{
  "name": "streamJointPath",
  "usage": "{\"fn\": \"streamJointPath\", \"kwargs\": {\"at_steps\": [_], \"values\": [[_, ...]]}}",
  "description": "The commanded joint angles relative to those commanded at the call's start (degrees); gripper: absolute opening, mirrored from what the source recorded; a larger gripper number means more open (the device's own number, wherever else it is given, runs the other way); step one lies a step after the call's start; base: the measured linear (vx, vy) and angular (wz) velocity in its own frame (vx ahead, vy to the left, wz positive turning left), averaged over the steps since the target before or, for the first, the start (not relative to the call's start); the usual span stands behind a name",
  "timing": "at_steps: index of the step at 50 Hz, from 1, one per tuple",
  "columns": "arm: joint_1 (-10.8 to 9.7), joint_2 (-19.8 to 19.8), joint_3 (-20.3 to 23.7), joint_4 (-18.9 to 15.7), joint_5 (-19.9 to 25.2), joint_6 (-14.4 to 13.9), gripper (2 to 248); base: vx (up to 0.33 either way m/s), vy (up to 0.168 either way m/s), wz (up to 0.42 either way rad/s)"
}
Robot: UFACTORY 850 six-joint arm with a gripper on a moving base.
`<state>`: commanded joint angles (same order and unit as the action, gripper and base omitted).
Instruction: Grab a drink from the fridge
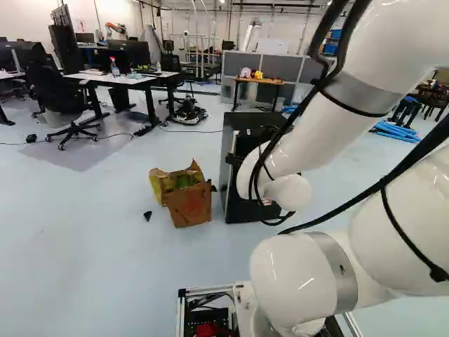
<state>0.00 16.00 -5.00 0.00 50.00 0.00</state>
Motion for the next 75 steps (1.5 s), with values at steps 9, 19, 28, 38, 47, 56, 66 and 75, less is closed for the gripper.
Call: {"fn": "streamJointPath", "kwargs": {"at_steps": [9, 19, 28, 38, 47, 56, 66, 75], "values": [[0.00, 0.00, 0.00, 0.00, 0.00, 0.00, 247, 0.019, 0.010, 0.004], [0.00, 0.00, 0.00, 0.00, 0.00, 0.00, 247, 0.000, 0.000, 0.000], [0.00, 0.00, 0.00, 0.00, 0.00, 0.00, 247, 0.000, 0.000, 0.000], [0.00, 0.00, 0.00, 0.00, 0.00, 0.00, 247, 0.000, 0.000, 0.000], [0.00, 0.00, 0.00, 0.00, 0.00, 0.00, 247, 0.000, 0.000, 0.000], [0.00, 0.00, 0.00, 0.00, 0.00, 0.00, 247, 0.000, 0.000, 0.000], [0.00, 0.00, 0.00, 0.00, 0.00, 0.00, 247, 0.000, 0.000, 0.000], [0.00, 0.00, 0.00, 0.00, 0.00, 0.00, 247, 0.000, 0.000, 0.000]]}}
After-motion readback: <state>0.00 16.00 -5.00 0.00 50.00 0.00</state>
